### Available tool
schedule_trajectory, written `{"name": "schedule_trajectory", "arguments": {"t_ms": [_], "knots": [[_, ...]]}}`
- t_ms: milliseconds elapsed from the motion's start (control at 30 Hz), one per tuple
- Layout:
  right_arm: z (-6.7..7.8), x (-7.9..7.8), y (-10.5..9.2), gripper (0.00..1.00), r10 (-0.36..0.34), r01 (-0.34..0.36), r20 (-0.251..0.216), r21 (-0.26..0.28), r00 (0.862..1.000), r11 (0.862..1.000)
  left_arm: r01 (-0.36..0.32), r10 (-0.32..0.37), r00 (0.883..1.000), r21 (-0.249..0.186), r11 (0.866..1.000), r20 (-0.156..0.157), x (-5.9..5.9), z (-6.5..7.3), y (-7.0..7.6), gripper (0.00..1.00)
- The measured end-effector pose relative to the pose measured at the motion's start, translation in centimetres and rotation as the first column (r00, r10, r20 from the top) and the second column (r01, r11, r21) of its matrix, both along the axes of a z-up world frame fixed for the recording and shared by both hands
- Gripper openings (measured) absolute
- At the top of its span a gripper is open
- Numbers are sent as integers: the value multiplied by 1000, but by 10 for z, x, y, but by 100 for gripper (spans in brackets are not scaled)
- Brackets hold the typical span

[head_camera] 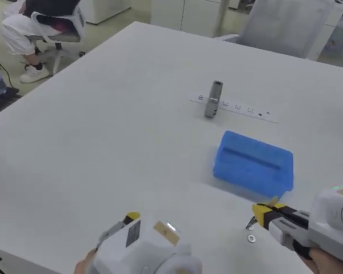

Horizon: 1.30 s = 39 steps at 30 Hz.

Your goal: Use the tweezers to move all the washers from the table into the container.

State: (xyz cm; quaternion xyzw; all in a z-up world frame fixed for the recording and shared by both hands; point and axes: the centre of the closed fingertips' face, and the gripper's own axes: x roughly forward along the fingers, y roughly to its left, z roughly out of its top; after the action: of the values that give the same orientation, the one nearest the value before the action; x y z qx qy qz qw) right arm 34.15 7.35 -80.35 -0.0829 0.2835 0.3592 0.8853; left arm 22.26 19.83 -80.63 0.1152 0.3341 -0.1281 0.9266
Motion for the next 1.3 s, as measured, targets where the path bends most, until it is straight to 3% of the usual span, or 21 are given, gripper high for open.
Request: {"name": "schedule_trajectory", "arguments": {"t_ms": [267, 433, 1033, 1300], "knots": [[1, 1, -6, 1, -35, 35, -12, 0, 999, 999, 0, 0, 1000, 5, 1000, -1, 0, 0, 0, 75], [6, 1, -8, 0, -69, 74, -78, 62, 995, 995, -1, 1, 1000, 5, 1000, 0, 0, 0, 1, 75], [45, 9, -14, 1, -42, 44, -16, 82, 999, 996, 0, 0, 1000, 0, 1000, 5, 1, 1, 0, 76], [72, 31, -14, 1, -36, 31, 41, 102, 999, 994, 5, -5, 1000, -1, 1000, 4, 0, 1, -1, 75]]}}
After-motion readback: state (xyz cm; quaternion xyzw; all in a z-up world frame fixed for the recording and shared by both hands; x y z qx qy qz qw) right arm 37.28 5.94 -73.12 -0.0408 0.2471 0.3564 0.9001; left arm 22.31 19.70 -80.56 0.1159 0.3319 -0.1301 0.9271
